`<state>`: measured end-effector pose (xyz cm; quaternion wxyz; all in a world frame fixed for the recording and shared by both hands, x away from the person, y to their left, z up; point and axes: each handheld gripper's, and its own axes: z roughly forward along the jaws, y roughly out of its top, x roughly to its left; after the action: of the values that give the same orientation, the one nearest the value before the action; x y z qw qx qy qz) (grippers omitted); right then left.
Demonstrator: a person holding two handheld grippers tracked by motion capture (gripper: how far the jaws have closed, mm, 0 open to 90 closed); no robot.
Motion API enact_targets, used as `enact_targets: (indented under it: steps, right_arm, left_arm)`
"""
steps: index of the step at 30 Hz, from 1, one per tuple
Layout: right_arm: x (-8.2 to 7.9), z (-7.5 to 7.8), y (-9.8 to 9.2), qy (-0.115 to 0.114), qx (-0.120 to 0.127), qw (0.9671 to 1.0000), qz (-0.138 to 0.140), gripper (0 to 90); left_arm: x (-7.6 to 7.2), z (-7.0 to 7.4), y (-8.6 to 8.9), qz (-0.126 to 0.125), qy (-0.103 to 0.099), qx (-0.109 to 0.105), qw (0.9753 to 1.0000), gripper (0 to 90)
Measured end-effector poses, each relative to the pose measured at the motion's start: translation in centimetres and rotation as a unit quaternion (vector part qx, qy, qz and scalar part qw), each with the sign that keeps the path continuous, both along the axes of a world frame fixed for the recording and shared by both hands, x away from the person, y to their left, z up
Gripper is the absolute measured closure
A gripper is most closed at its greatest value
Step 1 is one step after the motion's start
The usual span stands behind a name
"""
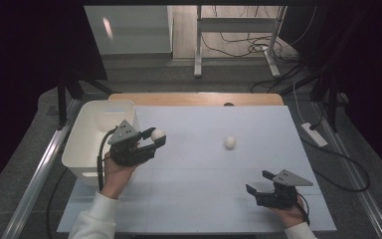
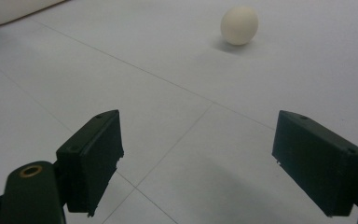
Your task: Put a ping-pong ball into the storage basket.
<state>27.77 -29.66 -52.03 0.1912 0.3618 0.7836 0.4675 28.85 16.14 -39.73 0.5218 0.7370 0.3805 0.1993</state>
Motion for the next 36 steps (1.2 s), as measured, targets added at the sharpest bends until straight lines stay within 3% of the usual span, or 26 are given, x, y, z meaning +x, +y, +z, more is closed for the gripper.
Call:
enact_targets:
  steps: [36]
  right_arm:
    - [0.0, 0.0, 0.0, 0.001, -0.002, 1.0, 0.0, 15.9]
  left_arm:
    - [0.0, 0.5, 3.3, 0.046, -0.004, -0.011, 0.9989, 50.9]
